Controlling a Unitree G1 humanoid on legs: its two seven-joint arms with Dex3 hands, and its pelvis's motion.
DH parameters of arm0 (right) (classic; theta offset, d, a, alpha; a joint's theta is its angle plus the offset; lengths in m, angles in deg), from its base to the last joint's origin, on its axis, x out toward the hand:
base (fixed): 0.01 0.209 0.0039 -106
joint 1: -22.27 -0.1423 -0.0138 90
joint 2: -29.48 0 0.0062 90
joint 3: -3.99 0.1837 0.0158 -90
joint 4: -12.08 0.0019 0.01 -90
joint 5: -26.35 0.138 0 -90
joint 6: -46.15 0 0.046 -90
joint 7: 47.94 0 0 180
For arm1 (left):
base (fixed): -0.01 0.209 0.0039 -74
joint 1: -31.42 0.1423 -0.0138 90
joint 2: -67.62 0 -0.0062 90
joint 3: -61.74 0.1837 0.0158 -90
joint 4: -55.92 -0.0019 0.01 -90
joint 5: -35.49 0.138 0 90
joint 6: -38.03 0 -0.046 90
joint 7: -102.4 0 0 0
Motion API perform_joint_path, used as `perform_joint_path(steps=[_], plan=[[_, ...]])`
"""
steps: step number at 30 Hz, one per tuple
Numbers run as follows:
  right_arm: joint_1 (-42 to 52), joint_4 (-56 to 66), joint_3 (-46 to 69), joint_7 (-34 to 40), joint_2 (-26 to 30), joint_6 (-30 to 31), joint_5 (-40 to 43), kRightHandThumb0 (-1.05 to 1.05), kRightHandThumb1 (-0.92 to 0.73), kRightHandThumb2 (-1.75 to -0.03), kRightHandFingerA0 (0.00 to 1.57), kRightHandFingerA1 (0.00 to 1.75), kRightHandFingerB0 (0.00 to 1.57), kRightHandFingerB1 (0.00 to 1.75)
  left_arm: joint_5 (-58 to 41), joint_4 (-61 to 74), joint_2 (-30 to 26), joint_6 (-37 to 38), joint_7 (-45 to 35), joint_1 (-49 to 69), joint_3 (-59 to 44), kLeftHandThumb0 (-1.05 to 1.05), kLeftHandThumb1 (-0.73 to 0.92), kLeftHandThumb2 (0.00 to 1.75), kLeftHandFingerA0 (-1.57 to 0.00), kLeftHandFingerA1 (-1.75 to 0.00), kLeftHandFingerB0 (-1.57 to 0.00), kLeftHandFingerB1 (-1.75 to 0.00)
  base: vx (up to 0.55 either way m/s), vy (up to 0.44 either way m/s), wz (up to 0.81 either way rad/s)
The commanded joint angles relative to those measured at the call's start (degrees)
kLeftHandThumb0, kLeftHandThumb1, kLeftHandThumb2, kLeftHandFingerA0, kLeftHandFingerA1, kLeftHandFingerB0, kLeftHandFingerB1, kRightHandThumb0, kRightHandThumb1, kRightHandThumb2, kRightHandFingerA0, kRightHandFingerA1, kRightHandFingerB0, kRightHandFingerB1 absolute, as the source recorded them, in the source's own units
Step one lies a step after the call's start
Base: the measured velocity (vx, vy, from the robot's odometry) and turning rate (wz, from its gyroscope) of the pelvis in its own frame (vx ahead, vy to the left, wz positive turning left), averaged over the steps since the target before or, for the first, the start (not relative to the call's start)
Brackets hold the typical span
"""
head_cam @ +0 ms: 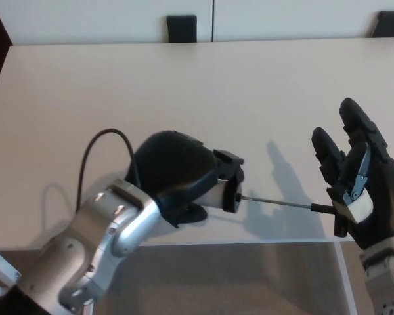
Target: The robot walks towards a desk on which an air pump is kept in the middle. It lifts it up and holds it with its left hand and uses its right hand to compress it by pushing its handle inwards.
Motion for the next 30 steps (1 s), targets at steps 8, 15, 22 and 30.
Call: perform_joint_path(steps=[8,15,22,30], plan=[[-0.47,0.53,1.51,4.41,-6.14,-2.16,1.85,-0.87,-0.75,-1.11,0.0,0.31,0.11,0.22,2.25,-2.68,8.34,-3.94,-0.65,-3.88,2.99,-0.28,0.58,0.93,-0.93,-1.14,-0.67,-0.66,0.0,0.0,0.0],[0.33,1.86,2.03,8.32,-9.48,-4.47,2.91,-0.85,-0.75,-1.11,0.12,0.46,0.03,0.28,3.36,-2.68,11.66,-6.27,-0.34,-2.99,4.08,-0.23,0.67,0.6,-0.83,-1.26,-0.72,-0.49,0.0,0.0,0.0],[-1.04,2.74,2.36,10.38,-9.45,-5.06,4.75,-0.38,-0.44,-1.06,0.0,0.48,0.0,0.48,3.01,-2.91,13.58,-6.23,1.62,-3.86,3.43,-0.25,0.69,0.61,-0.9,-1.18,-0.71,-0.5,0.0,0.0,0.0],[-2.78,2.64,1.5,11.67,-7.57,-6.18,2.92,-0.38,-0.4,-1.04,0.0,0.48,0.0,0.48,1.89,-2.77,13.27,-4.23,2.85,-4.77,2.17,-0.23,0.72,0.63,-0.87,-1.35,-0.7,-0.51,0.0,0.0,0.0]])
